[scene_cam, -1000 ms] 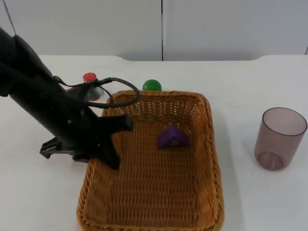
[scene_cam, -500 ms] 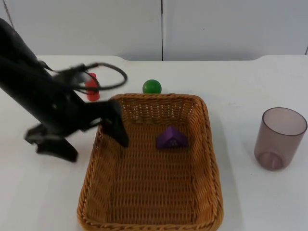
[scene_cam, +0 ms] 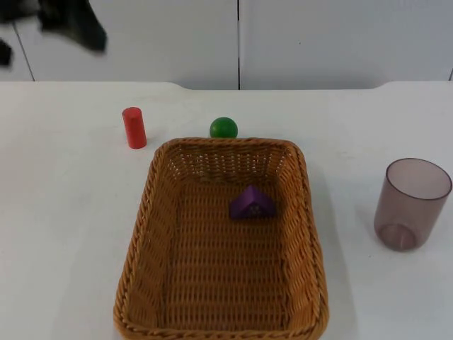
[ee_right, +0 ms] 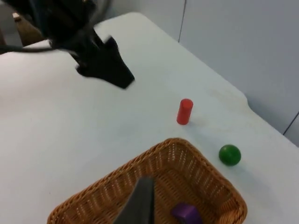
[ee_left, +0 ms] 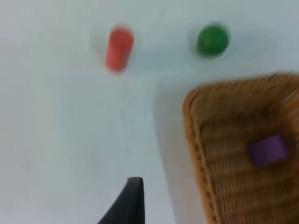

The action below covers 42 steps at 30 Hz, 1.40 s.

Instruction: Pick up the basket with the left hand and place the triangular block into the basket with the right hand.

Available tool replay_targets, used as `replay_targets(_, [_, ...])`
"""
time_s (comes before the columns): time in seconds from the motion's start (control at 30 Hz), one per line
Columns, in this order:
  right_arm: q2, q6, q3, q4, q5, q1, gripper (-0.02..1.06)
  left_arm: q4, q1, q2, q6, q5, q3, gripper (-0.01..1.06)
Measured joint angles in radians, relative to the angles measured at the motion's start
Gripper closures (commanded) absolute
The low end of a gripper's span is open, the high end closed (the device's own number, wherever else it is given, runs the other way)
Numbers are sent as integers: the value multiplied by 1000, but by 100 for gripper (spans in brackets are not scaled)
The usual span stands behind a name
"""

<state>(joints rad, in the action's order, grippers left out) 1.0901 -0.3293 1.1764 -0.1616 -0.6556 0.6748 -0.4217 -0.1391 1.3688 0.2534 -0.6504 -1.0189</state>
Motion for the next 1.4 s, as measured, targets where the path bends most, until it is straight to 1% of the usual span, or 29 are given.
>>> replay_targets(0.03, [-15,0,-2,0,0,0,20,1,0,-53,0,-4,0,0])
replay_targets(0.07, [-15,0,-2,0,0,0,20,1,0,-53,0,-4,0,0])
replay_targets(0.1, [-35,0,-9,0,8,0,20,4,0,-129,5,-16,0,0])
replay_targets(0.17, [-85,0,-39,0,38,0,20,7,0,-193,19,-27,0,0])
replay_targets(0.27, [-181,2,-128,0,85,0,20,9,0,-311,48,-69,0,0])
replay_targets(0.3, [-181,2,-128,0,85,0,20,9,0,-311,48,-69,0,0])
replay_targets(0.4, [-282,22,-235,0,110,0,20,11,0,-432,78,-124,4,0])
replay_targets(0.43, [-282,22,-235,0,110,0,20,11,0,-432,78,-124,4,0])
replay_targets(0.47, [-335,36,-286,0,114,0,20,11,0,-471,85,-125,14,0])
replay_targets(0.6, [-466,74,-394,0,119,0,20,11,0,-633,101,-90,137,0])
replay_targets(0.63, [-466,74,-394,0,119,0,20,11,0,-633,101,-90,137,0])
replay_targets(0.73, [-555,88,-463,0,119,0,20,11,0,-761,105,-68,258,0])
replay_targets(0.83, [-634,102,-523,0,96,0,20,11,0,-884,105,-68,351,0])
replay_targets(0.87, [-634,102,-523,0,96,0,20,11,0,-884,105,-68,351,0])
replay_targets(0.93, [-686,109,-553,0,63,0,20,11,0,-970,105,-79,392,0])
replay_targets(1.03, [-752,130,-582,0,4,0,20,11,0,-1078,105,-115,420,0])
replay_targets(1.07, [-752,130,-582,0,4,0,20,11,0,-1078,105,-115,420,0])
replay_targets(1.13, [-781,142,-593,0,-17,0,20,11,0,-1136,105,-143,430,0])
replay_targets(1.2, [-824,150,-608,0,-52,0,20,11,0,-1178,97,-164,442,0])
replay_targets(1.3, [-862,154,-617,0,-75,0,20,20,0,-1225,76,-185,468,0])
replay_targets(1.4, [-920,154,-635,0,-106,0,20,51,0,-1292,28,-203,518,0])
